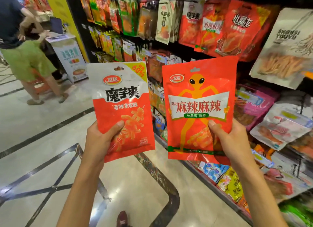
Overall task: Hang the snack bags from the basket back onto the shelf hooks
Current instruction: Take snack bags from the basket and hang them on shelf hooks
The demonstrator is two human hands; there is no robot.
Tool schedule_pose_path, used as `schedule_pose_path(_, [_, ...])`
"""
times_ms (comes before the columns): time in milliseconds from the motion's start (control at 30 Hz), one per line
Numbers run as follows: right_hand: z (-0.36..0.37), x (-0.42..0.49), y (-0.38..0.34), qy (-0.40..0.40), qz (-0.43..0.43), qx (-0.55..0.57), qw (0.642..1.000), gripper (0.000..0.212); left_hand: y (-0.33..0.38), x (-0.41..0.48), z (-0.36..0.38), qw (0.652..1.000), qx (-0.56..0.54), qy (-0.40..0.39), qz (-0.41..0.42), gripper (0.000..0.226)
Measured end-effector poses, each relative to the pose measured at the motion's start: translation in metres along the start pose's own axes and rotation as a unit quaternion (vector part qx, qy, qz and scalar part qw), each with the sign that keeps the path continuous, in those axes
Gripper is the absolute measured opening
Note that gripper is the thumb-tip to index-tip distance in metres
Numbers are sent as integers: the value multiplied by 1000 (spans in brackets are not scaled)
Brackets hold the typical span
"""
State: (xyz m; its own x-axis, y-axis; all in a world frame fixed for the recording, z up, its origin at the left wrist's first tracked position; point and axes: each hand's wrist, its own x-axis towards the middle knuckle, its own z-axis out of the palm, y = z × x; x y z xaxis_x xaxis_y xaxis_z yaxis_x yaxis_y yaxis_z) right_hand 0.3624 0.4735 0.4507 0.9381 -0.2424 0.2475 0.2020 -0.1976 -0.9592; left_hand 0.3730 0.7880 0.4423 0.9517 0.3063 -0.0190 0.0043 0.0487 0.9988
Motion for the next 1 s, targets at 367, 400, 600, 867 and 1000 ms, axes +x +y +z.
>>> schedule_pose_path(367, [133, 110, 14, 110, 18, -41, 993, 17, 5, 223, -18, 992, 35, -117, -8, 36])
schedule_pose_path(400, [143, 120, 14, 120, 17, -43, 992, 16, 7, 245, -17, 992, 36, -124, -6, 32])
schedule_pose_path(600, [185, 171, 29, 176, 35, -33, 983, 19, 12, 346, 5, 982, 47, -182, -2, 31])
schedule_pose_path(867, [179, 257, 43, 245, 25, -47, 968, 19, 12, 447, 88, 970, 37, -242, 16, 57])
schedule_pose_path(1000, [158, 302, 49, 280, 10, -63, 958, 19, 21, 484, 146, 962, 14, -270, 30, 45])
